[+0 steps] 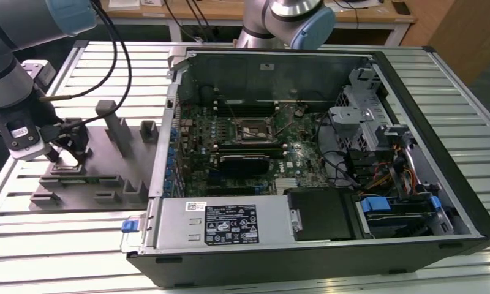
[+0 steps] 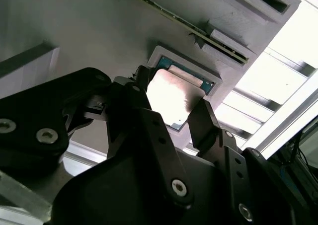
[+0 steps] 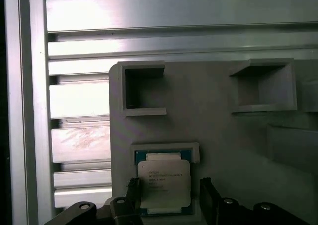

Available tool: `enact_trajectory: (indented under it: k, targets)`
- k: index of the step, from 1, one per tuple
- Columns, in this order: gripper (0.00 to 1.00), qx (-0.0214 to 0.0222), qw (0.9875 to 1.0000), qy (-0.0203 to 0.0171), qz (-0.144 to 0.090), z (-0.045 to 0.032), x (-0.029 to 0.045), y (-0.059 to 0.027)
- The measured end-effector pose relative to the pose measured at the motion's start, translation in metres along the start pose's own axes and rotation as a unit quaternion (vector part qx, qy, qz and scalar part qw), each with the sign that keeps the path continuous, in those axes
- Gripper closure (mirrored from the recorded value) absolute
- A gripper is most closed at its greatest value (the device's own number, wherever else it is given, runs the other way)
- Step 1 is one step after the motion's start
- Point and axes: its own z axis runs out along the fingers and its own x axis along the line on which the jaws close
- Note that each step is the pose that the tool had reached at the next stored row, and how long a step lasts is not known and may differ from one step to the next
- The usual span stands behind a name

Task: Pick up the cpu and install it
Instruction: 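Pick up the cpu and move it towards the insertion slot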

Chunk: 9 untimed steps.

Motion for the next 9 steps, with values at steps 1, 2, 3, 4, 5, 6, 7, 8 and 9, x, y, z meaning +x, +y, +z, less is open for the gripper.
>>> enact_trajectory:
  k: [1, 2, 3, 4, 5, 6, 7, 8, 9]
  targets:
    - [0.41, 0.0000, 1.0000, 0.0000, 0.000, 0.0000, 0.0000, 0.0000]
    - [0.41, -0.0001, 1.0000, 0.0001, 0.000, 0.0000, 0.0001, 0.0000]
    - [0.41, -0.0003, 1.0000, 0.0000, 0.000, 0.0001, 0.0001, 0.0000]
    - [0.41, -0.0003, 1.0000, 0.0000, 0.000, 0.0001, 0.0001, 0.0000]
    - [0.41, -0.0003, 1.0000, 0.0000, 0.000, 0.0001, 0.0001, 0.0000]
    - [0.41, -0.0004, 1.0000, 0.0000, 0.000, 0.0000, 0.0001, 0.0000]
    - [0.40, -0.0004, 1.0000, 0.0000, 0.000, 0.0000, 0.0001, 0.0000]
    - [0.40, -0.0004, 1.0000, 0.0000, 0.000, 0.0000, 0.0001, 0.0000]
    - [0.34, -0.0004, 1.0000, 0.0000, 0.000, 0.0001, 0.0001, 0.0000]
